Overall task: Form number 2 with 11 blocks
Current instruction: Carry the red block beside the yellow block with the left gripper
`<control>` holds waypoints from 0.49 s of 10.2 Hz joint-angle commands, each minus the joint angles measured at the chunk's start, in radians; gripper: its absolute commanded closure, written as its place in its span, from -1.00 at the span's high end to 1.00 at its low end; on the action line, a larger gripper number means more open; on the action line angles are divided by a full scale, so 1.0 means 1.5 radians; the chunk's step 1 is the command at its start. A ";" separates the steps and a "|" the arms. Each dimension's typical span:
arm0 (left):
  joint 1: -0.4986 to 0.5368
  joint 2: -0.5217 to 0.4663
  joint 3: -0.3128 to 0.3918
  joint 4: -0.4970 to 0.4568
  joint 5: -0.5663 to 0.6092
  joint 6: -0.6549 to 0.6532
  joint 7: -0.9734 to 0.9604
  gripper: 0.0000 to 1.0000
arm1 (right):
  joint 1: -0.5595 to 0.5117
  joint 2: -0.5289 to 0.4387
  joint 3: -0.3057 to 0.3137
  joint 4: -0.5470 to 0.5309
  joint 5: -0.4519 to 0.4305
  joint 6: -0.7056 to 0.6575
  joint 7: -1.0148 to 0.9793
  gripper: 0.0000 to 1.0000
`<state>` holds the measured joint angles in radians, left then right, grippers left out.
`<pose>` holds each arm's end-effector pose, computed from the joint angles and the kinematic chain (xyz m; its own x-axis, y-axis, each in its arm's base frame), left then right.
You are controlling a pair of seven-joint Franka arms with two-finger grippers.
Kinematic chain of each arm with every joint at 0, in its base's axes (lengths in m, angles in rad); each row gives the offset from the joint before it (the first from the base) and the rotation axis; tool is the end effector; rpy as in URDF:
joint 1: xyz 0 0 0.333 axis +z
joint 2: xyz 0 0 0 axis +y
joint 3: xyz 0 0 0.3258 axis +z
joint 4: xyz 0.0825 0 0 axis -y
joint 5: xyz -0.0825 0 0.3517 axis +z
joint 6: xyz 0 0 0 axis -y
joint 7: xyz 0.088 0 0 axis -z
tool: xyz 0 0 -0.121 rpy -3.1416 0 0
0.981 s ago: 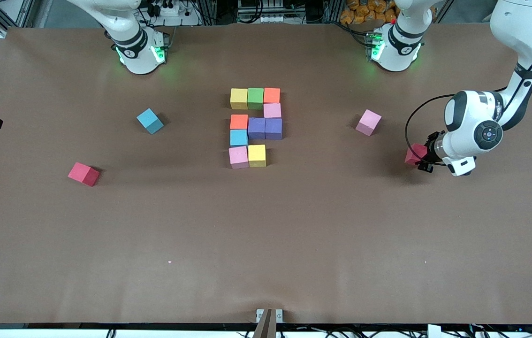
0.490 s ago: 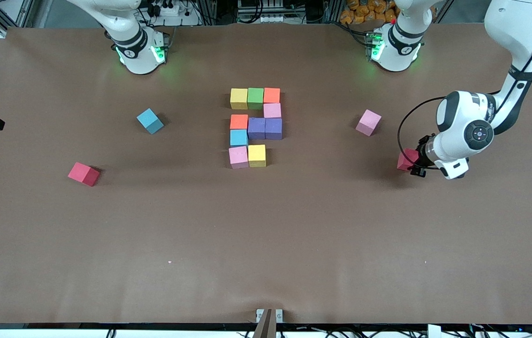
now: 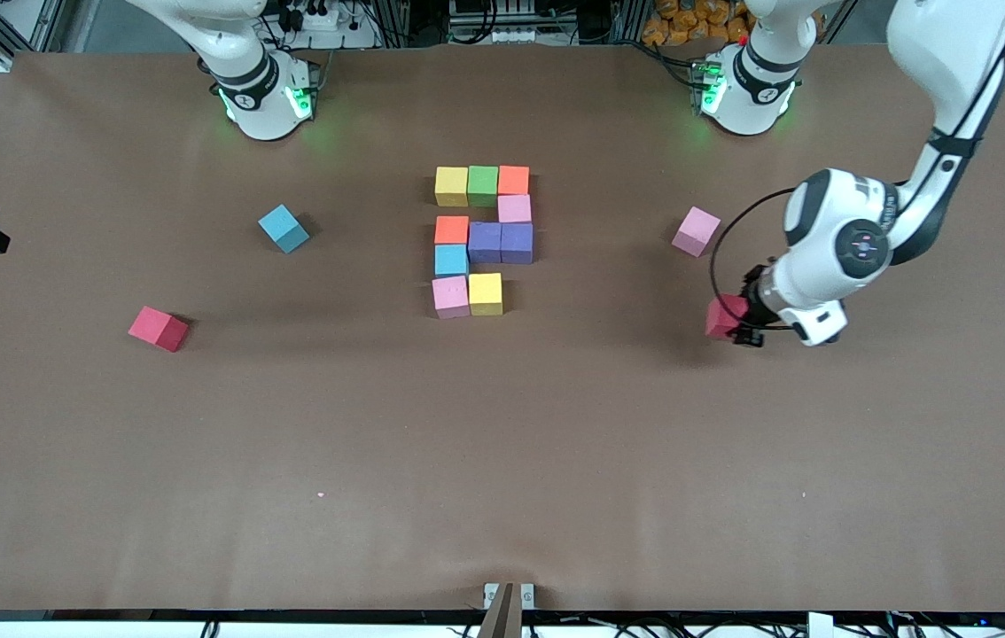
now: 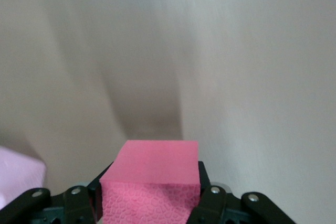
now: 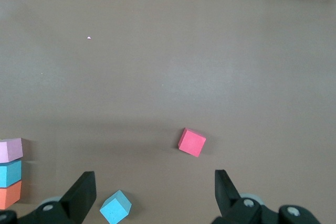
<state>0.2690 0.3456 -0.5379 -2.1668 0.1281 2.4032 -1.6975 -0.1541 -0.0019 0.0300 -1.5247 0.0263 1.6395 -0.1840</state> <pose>0.5216 -0.1381 0.2712 0.2133 0.9731 -0.0865 0.9738 -0.2189 -0.0612 0.5270 -0.0627 0.6483 0.9911 0.0589 0.1192 0.0599 -0.9982 -0.0045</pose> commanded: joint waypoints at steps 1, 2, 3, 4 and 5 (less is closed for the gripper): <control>-0.079 0.061 0.001 0.074 -0.011 -0.004 -0.087 -0.17 | -0.018 0.008 0.003 0.014 0.013 -0.002 -0.006 1.00; -0.109 0.091 0.001 0.117 -0.011 -0.005 -0.132 -0.17 | -0.012 0.013 0.004 0.014 0.012 -0.002 -0.006 1.00; -0.141 0.118 0.001 0.156 -0.012 -0.008 -0.173 -0.17 | -0.006 0.021 0.007 0.015 0.012 -0.001 -0.006 1.00; -0.172 0.141 0.001 0.189 -0.012 -0.014 -0.208 -0.17 | -0.002 0.021 0.008 0.016 0.015 0.002 -0.002 1.00; -0.201 0.163 0.002 0.217 -0.011 -0.015 -0.239 -0.17 | 0.001 0.021 0.009 0.016 0.022 -0.001 -0.003 1.00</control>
<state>0.0221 0.5239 -0.5425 -1.9314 0.1259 2.4033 -2.0016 -0.1543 0.0177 0.0372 -1.5243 0.0323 1.6460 -0.1842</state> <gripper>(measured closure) 0.392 0.000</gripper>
